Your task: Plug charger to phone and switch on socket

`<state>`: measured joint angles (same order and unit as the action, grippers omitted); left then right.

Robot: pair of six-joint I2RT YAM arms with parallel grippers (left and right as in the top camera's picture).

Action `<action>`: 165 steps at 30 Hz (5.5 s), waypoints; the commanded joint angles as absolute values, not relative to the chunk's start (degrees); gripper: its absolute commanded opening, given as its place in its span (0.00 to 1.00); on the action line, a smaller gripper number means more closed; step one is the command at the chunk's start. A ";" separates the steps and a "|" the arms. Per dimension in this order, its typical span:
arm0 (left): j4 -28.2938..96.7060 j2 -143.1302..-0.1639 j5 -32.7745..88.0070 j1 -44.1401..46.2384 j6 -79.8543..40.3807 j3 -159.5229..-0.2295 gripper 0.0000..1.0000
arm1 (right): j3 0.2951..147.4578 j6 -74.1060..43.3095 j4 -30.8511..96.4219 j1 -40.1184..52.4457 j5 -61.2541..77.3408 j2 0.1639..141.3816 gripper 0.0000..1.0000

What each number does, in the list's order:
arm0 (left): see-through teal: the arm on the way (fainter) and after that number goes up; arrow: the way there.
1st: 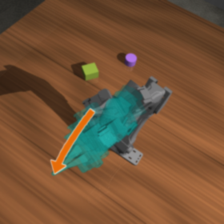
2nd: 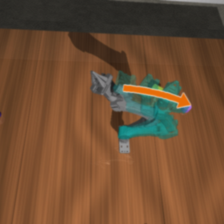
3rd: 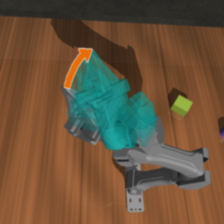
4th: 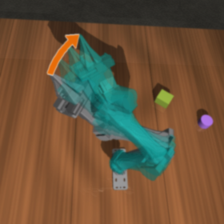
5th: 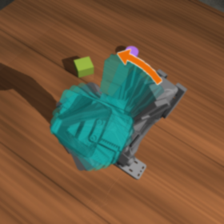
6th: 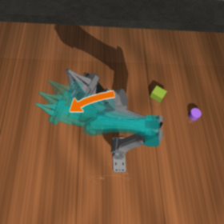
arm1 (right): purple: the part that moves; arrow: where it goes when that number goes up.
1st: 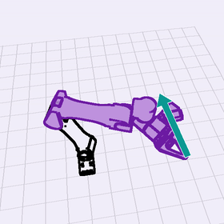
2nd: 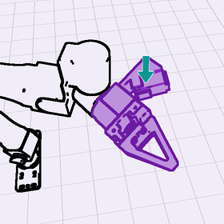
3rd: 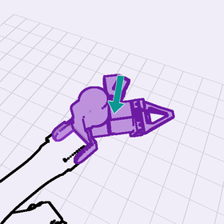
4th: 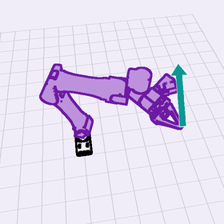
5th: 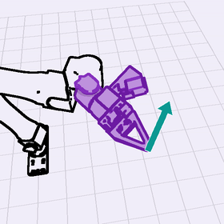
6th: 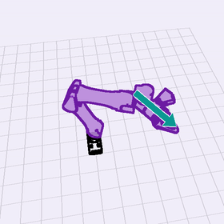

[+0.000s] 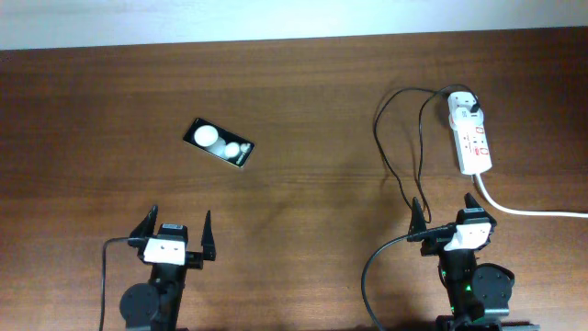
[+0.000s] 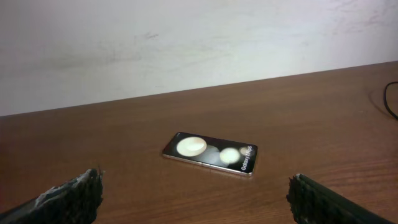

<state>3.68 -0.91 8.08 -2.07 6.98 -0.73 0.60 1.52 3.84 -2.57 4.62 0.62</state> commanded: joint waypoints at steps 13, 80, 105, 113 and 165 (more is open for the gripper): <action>3.92 -0.78 7.64 -2.15 6.74 -0.54 0.99 | 0.32 1.28 4.10 -2.22 5.41 0.36 0.99; -14.09 -0.78 17.41 -2.13 6.74 -0.54 0.99 | 0.32 1.28 4.10 -2.22 5.41 0.36 0.99; 9.74 -43.70 18.46 -2.13 3.42 -53.63 0.99 | 0.32 1.28 4.10 -2.22 5.41 0.36 0.99; 34.74 -62.70 19.84 -0.99 0.64 -75.35 0.99 | 0.32 1.28 4.10 -2.22 5.41 0.36 0.99; 60.73 -135.44 -4.14 8.58 -61.08 -111.37 0.99 | 0.32 1.28 4.10 -2.22 5.41 0.36 0.99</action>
<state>60.53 -134.85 -4.05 8.47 -59.46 -110.48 0.62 1.52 3.88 -2.57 4.64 0.69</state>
